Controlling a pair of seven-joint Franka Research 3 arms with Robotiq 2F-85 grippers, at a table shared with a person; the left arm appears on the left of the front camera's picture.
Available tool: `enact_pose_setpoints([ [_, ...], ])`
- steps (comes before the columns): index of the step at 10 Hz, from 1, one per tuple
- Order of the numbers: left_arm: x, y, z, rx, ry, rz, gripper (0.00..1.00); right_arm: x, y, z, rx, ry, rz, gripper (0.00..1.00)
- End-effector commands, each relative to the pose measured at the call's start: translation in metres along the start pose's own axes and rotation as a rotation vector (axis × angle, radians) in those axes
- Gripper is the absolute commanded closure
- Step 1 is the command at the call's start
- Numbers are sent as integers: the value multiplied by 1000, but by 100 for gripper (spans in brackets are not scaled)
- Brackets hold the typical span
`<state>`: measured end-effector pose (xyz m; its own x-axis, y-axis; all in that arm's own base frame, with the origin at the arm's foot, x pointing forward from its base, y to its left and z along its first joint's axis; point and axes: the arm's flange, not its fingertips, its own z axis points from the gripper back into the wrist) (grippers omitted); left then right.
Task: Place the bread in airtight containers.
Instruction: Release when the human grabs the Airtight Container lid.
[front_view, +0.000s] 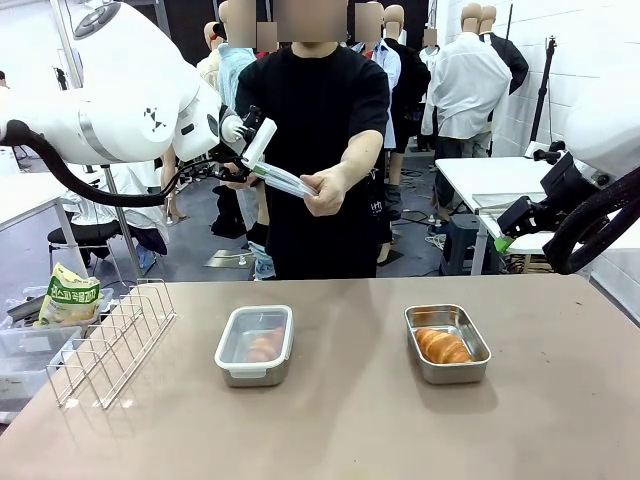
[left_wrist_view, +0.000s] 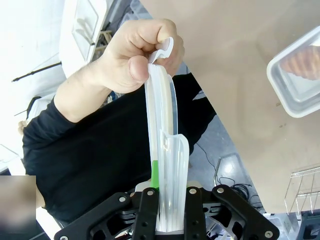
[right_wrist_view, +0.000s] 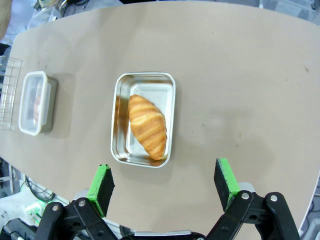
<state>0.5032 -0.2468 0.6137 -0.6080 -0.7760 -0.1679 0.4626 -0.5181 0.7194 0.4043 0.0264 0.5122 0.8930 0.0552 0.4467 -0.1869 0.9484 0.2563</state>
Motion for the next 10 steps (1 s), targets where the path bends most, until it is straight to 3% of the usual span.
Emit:
enact_pose_setpoints([
  [1, -2, 3, 1, 4, 1, 1, 100, 0, 0, -1, 2, 0, 0, 0],
  [10, -2, 3, 1, 4, 1, 1, 100, 0, 0, -1, 2, 0, 0, 0],
])
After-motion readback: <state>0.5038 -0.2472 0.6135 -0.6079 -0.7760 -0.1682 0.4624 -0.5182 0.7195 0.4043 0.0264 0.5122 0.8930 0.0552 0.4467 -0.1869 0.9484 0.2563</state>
